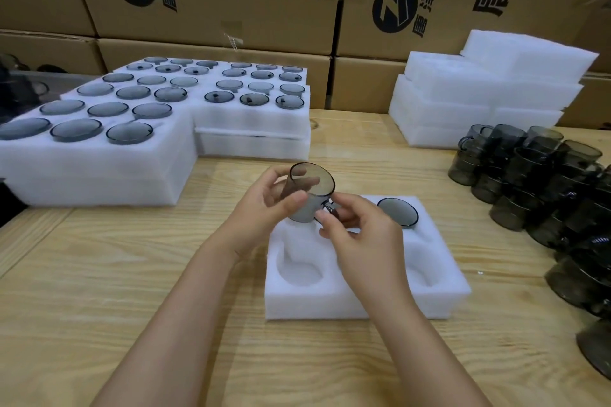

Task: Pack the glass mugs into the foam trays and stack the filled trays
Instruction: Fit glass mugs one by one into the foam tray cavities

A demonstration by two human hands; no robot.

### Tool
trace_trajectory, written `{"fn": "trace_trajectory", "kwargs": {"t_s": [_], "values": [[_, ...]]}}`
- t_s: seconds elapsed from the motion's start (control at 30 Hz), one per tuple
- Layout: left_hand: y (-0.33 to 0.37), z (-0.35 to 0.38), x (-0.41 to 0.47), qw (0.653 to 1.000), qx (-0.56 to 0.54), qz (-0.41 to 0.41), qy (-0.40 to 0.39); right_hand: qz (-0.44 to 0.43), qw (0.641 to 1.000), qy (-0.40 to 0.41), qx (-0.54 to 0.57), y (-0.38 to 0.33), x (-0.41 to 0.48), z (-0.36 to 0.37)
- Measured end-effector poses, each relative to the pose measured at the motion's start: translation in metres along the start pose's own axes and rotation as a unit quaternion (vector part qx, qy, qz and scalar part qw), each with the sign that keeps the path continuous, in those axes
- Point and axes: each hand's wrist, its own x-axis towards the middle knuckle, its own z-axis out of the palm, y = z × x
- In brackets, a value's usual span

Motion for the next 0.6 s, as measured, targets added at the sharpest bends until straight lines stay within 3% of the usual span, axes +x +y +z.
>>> {"fn": "trace_trajectory", "kwargs": {"t_s": [0.23,0.4,0.6], "values": [[-0.004,-0.002,0.000,0.998,0.048,0.004,0.031,-0.001,0.998,-0.049,-0.033,0.003,0.002,-0.002],[-0.007,-0.008,-0.001,1.000,-0.001,0.002,0.030,0.044,0.996,-0.075,-0.022,0.006,0.002,-0.003],[-0.008,-0.010,-0.002,0.999,-0.034,-0.005,0.014,0.014,0.995,-0.057,-0.076,0.002,0.001,0.000]]}}
